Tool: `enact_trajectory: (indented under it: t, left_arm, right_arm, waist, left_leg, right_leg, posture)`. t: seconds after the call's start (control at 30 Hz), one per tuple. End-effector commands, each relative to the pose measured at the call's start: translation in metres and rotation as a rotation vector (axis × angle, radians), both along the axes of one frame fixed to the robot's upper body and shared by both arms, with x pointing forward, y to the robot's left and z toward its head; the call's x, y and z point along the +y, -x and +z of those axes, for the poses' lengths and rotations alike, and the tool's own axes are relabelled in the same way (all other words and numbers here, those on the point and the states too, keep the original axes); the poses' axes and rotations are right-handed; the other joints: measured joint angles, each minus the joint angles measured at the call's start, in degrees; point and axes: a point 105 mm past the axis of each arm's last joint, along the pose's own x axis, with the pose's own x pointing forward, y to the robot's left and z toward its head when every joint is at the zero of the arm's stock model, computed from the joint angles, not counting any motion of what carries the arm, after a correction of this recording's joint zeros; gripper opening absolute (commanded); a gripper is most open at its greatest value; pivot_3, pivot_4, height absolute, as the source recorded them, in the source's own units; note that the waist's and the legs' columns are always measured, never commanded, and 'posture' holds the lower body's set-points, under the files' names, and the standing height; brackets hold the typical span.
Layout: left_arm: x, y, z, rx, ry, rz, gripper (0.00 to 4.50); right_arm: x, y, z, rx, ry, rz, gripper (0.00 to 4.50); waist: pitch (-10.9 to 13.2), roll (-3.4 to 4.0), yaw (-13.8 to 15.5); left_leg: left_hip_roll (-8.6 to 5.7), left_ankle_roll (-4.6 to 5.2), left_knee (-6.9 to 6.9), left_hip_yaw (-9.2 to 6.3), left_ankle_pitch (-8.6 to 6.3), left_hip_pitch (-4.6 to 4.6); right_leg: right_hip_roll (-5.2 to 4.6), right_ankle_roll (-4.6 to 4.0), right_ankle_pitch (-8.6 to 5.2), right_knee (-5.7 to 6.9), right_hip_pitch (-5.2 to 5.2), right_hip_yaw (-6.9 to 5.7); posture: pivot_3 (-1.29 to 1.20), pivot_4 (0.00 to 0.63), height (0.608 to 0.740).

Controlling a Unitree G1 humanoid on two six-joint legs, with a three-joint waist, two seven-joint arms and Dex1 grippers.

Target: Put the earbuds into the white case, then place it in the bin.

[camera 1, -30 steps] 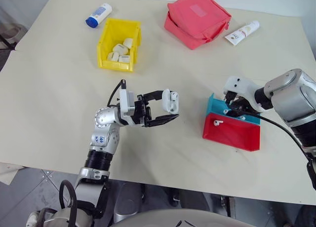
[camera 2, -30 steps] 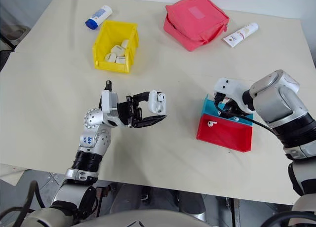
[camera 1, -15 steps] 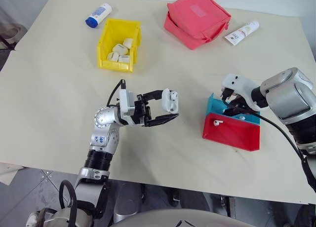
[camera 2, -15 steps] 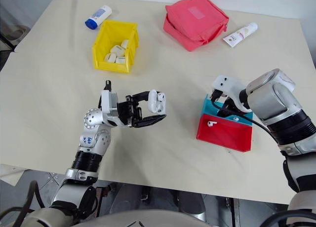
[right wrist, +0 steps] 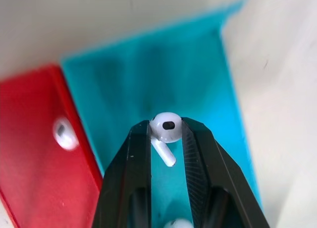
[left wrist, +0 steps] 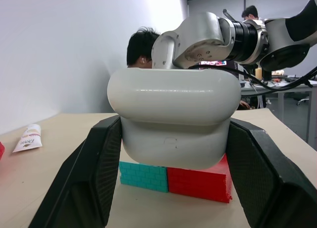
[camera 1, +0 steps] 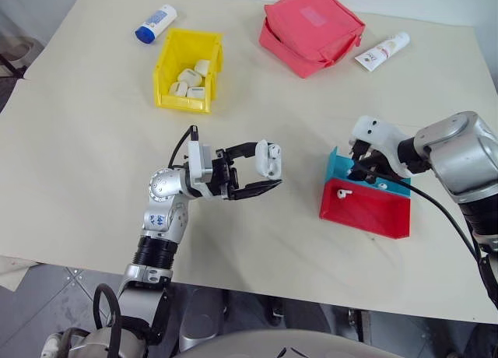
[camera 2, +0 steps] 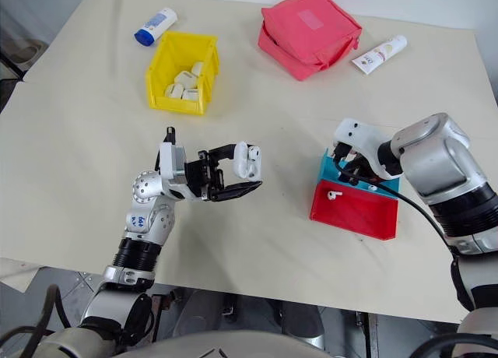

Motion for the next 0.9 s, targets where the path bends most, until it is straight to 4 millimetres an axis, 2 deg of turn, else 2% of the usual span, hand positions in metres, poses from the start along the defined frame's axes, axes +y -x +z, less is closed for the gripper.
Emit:
enact_trajectory:
  t: [0.03, 0.1, 0.27, 0.47, 0.7, 0.9]
  left_arm:
    - [0.001, 0.0, 0.007, -0.043, 0.001, -0.007, 2.79]
    - [0.002, -0.001, 0.006, -0.039, -0.004, -0.011, 2.79]
    - [0.003, -0.001, 0.004, -0.025, -0.02, -0.037, 2.79]
    - [0.002, -0.002, 0.001, -0.011, -0.045, -0.08, 2.79]
    - [-0.004, -0.006, 0.002, -0.011, -0.068, -0.133, 2.79]
    - [-0.015, -0.006, 0.008, -0.027, -0.065, -0.189, 2.79]
  right_arm:
    - [0.016, 0.003, 0.036, -0.175, -0.196, 0.085, 0.5]
    - [0.023, 0.009, 0.045, -0.227, -0.298, 0.116, 0.5]
    - [0.043, 0.037, 0.062, -0.296, -0.52, 0.251, 0.5]
    - [0.065, 0.069, 0.081, -0.265, -0.776, 0.309, 0.5]
    - [0.086, 0.099, 0.073, -0.194, -0.887, 0.335, 0.5]
    - [0.103, 0.104, 0.074, -0.221, -0.952, 0.341, 0.5]
  waist:
    - [0.0, 0.0, 0.0]
    - [0.0, -0.01, 0.1]
    - [0.0, -0.01, 0.2]
    - [0.0, -0.01, 0.2]
    - [0.0, -0.01, 0.4]
    - [0.0, -0.01, 0.1]
  left_leg:
    - [0.0, 0.0, 0.0, 0.0, 0.0, 0.0]
    - [0.01, 0.0, 0.0, 0.0, 0.0, 0.0]
    - [-0.01, 0.0, -0.02, -0.01, 0.0, -0.01]
    - [0.0, 0.01, -0.03, -0.02, 0.0, 0.0]
    - [-0.03, 0.02, -0.04, -0.03, -0.01, -0.01]
    - [-0.03, 0.02, -0.04, -0.03, -0.01, 0.0]
  right_leg:
    - [0.0, 0.0, 0.0, 0.0, 0.0, 0.0]
    - [0.01, 0.0, 0.0, 0.01, 0.0, -0.01]
    - [0.02, 0.01, 0.0, 0.0, 0.01, -0.02]
    - [0.02, 0.01, 0.01, 0.0, 0.01, -0.01]
    - [0.02, 0.01, 0.01, 0.0, 0.02, 0.01]
    - [0.03, 0.01, 0.01, 0.01, 0.01, 0.02]
  posture:
    - [0.0, 0.15, 0.74]
    - [0.0, 0.15, 0.74]
    - [0.0, 0.15, 0.74]
    - [0.0, 0.15, 0.74]
    - [0.0, 0.15, 0.74]
    - [0.0, 0.15, 0.74]
